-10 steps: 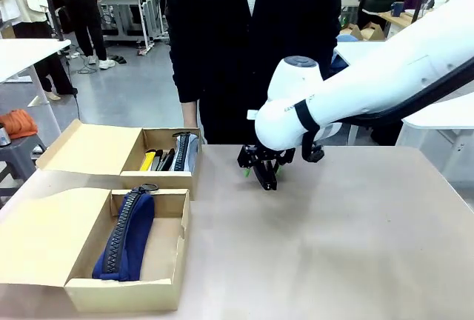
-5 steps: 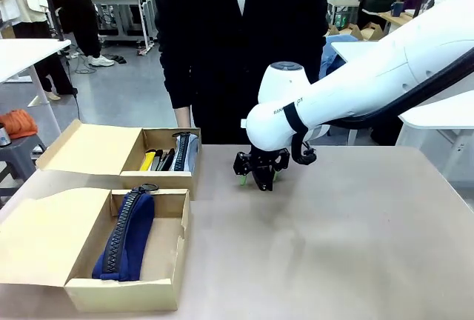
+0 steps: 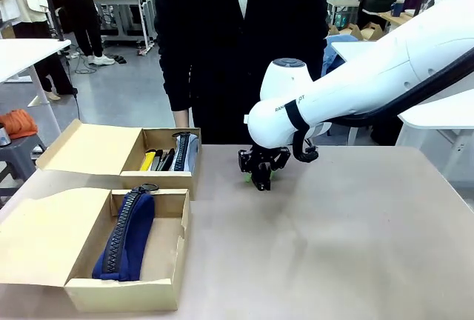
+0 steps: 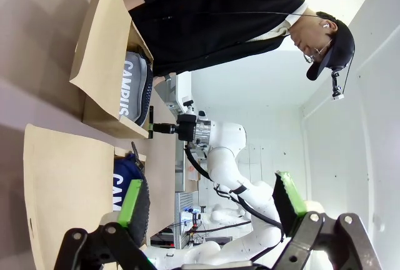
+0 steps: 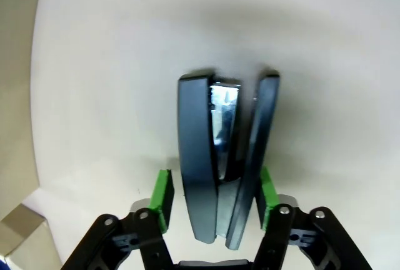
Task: Place items inside the box.
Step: Pick up a Pencil pouch or Stapler and place it inside the Mailer Box closest to the robot.
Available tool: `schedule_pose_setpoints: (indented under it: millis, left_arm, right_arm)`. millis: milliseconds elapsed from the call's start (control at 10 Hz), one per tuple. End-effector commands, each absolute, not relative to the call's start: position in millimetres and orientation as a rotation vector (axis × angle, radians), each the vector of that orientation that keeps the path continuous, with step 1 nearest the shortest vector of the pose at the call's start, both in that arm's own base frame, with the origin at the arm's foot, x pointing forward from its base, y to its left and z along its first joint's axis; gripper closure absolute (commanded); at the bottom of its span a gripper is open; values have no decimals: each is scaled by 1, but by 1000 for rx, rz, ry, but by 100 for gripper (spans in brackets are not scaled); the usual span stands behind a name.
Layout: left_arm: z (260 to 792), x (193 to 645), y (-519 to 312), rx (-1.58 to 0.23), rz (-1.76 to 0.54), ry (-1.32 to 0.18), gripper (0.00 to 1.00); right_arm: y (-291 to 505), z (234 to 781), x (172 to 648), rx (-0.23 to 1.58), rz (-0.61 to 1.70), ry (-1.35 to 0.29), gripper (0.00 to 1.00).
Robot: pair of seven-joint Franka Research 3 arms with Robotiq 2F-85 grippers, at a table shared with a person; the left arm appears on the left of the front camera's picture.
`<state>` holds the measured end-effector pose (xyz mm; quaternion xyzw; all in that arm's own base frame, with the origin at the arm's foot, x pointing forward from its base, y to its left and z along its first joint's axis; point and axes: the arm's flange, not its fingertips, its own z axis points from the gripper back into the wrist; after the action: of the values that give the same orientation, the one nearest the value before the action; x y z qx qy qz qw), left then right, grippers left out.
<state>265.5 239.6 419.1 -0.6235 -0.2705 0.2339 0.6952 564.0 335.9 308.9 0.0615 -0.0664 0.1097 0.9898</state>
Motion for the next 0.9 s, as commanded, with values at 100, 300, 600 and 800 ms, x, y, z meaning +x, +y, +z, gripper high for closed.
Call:
schedule_pose_setpoints:
  millis: [100,300,600,800]
  left_arm:
    - [419,264,238,-1403,509,-625,0]
    - [419,264,238,-1403,509,-625,0]
    - [419,264,238,-1403,509,-625,0]
    - [419,264,238,-1403,509,-625,0]
  right_arm:
    - [335,314,560,83,172,-173,100]
    - [327,319,559,124,155,-152,100]
    - [322,323,559,137,133,-143,100]
    - [283,357,553,231,39,-156,100]
